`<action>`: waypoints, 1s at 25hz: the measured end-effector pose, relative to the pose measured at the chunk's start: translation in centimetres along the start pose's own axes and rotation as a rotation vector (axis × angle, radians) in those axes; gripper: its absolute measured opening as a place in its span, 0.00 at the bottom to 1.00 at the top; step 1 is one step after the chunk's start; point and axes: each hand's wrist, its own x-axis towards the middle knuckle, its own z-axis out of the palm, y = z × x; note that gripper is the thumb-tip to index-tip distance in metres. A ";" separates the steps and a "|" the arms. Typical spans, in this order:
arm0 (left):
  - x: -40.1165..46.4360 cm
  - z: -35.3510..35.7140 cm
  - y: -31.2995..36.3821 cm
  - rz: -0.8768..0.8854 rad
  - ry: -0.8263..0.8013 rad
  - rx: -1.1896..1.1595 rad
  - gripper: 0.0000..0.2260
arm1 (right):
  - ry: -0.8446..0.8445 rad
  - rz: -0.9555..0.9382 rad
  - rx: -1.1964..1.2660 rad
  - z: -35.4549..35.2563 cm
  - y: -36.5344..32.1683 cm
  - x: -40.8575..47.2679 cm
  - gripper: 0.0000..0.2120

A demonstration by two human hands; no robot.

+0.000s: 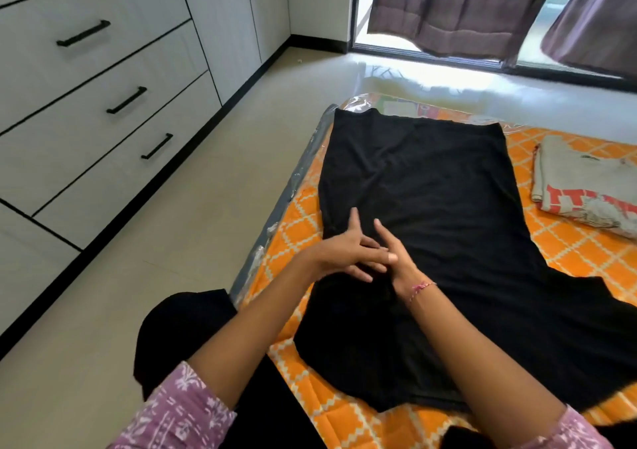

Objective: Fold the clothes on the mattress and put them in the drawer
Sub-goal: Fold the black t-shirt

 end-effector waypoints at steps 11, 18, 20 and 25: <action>-1.2 8.1 -10.4 0.042 0.346 1.367 0.30 | 0.571 -0.154 -0.480 -6.1 2.4 -0.5 0.13; -1.2 7.3 -9.7 0.251 0.253 1.349 0.17 | 0.734 -0.346 -0.751 -3.2 1.0 -0.2 0.09; -1.1 7.5 -9.8 0.207 0.284 1.358 0.15 | 0.681 -0.288 -0.839 -3.3 1.6 -0.4 0.16; -0.8 5.9 -7.7 0.097 -0.134 0.879 0.03 | 0.463 -0.350 -0.720 -5.2 2.0 -1.6 0.13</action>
